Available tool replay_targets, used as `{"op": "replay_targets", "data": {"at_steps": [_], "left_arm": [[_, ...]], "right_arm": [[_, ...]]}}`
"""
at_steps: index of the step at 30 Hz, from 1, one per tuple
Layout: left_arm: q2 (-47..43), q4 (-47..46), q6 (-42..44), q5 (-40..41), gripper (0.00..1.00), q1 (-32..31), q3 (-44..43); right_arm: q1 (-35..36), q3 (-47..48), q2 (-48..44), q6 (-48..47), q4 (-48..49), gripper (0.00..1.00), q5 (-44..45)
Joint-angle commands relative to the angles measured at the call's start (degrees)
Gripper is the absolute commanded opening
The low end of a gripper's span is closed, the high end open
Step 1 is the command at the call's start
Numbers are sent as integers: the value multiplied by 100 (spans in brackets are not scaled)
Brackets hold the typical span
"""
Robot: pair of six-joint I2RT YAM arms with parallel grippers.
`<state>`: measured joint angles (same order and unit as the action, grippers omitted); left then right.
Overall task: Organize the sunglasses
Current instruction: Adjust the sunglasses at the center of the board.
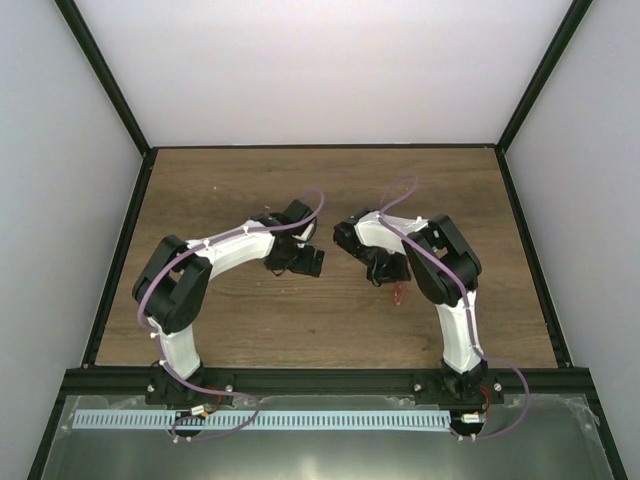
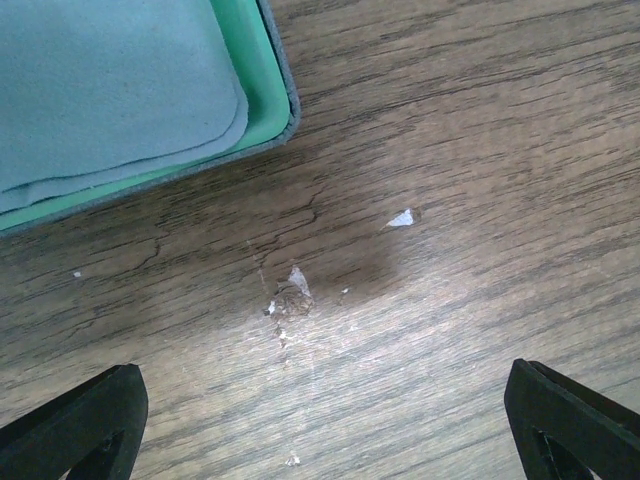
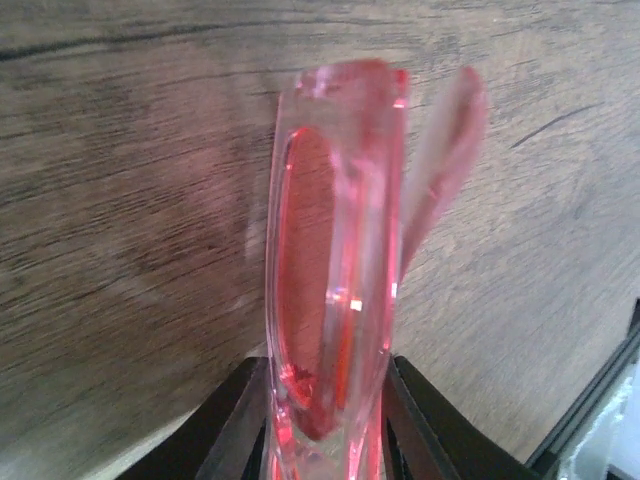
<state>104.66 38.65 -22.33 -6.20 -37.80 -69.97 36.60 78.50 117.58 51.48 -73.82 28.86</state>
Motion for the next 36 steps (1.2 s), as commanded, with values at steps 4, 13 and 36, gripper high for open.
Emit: {"op": "replay_targets", "data": {"at_steps": [4,13,36], "left_arm": [[-167,31,88,74,100,52,98],[-124,4,46,55,100,54,90],[-228,-270,-7,-510,100,54,142]], "right_arm": [[180,197,409,156,-89,38,377],[388,623,204,175,-58,45,215],[-1185,-3468,-4523,-912,3838,41,-3486]]}}
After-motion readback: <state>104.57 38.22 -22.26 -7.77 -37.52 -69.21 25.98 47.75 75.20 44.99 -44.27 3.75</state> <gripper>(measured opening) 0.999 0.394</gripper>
